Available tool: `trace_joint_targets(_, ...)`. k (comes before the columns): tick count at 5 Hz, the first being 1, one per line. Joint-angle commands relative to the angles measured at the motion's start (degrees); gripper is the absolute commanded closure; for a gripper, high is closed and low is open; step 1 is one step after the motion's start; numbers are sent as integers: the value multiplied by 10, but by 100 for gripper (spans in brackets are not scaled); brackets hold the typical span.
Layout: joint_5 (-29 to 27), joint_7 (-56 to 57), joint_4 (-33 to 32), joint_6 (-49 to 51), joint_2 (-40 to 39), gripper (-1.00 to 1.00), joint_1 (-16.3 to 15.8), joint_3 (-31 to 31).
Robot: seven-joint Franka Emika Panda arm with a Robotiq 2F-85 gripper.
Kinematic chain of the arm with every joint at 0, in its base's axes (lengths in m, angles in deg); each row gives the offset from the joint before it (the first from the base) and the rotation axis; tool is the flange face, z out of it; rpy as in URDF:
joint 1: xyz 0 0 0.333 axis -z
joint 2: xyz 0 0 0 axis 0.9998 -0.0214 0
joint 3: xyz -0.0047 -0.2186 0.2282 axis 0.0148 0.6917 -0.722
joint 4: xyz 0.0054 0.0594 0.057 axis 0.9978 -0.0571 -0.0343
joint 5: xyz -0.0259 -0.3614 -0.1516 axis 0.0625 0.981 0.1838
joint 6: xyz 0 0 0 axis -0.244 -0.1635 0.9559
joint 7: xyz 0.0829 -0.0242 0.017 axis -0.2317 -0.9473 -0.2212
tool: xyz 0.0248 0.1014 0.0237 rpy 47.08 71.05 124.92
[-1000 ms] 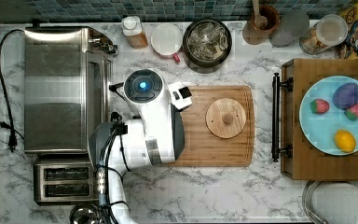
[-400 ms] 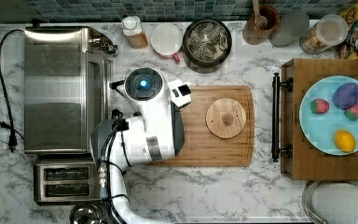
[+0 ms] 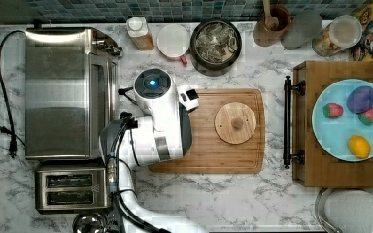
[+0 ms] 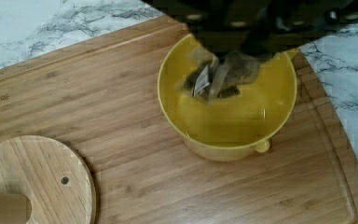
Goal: Put the tea in the cup.
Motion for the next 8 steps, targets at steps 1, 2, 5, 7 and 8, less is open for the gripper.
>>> trace_joint_targets(1, -1, 31, 15, 6, 30, -100, 0, -5)
trace_joint_targets(2, -2, 32, 16, 6, 30, -100, -5, 0)
trace_joint_targets(5, 0, 31, 16, 6, 30, -100, 6, -11)
trace_joint_targets(7, 0, 31, 16, 6, 30, -100, 6, -11)
trace_joint_targets(8, 0, 31, 16, 6, 30, -100, 4, -10)
